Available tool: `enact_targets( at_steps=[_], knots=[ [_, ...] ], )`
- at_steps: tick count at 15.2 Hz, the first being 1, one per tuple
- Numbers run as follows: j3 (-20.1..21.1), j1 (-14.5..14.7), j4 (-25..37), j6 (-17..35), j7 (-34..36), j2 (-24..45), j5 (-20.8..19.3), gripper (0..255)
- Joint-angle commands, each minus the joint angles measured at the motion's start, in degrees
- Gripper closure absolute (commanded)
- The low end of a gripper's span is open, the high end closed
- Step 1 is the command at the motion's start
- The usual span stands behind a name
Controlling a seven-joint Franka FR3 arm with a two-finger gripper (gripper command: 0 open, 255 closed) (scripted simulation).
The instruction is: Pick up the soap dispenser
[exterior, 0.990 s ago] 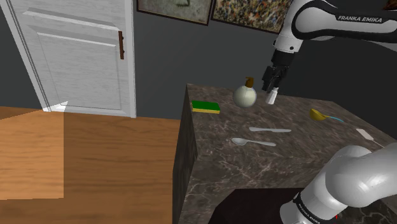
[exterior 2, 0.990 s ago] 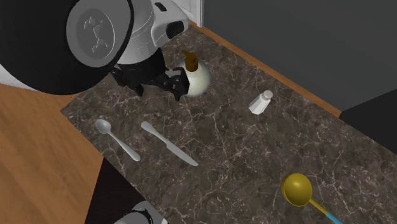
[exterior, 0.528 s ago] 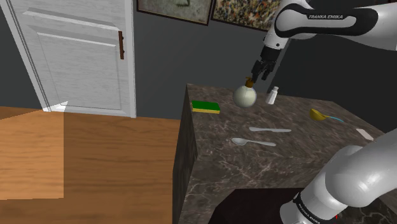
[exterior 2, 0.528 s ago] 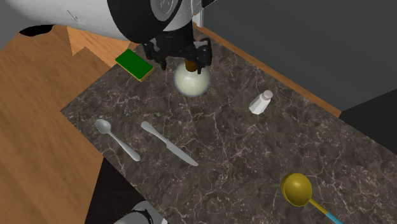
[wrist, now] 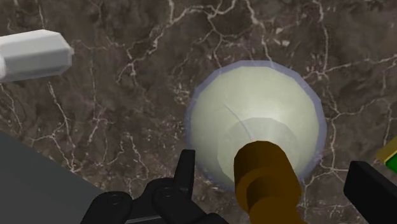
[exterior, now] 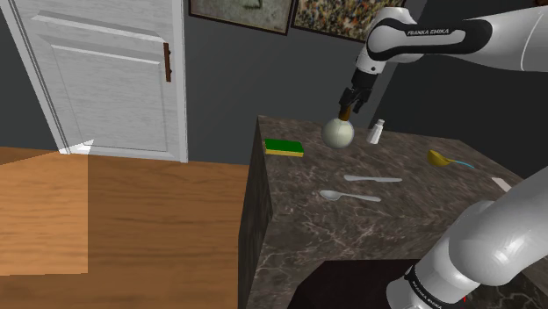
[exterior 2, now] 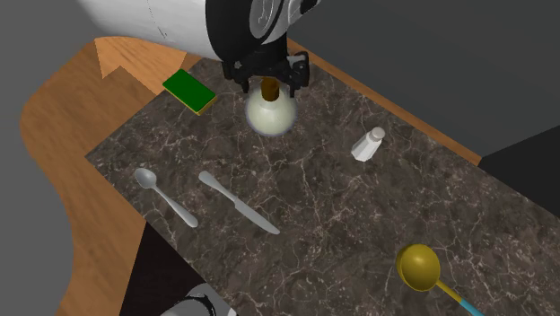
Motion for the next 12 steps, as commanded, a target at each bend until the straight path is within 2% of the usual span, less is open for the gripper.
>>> enact_targets(
  at_steps=[1,4,5,12],
  knots=[
    [0.0,0.0,-1.5,1.6,0.1,0.1,0.0,0],
    [0.0,0.0,-1.9,2.0,0.1,0.1,0.0,0],
    [0.0,0.0,-1.9,2.0,0.1,0.1,0.0,255],
    [0.0,0.0,-1.9,2.0,0.1,0.1,0.0,255]
  ],
)
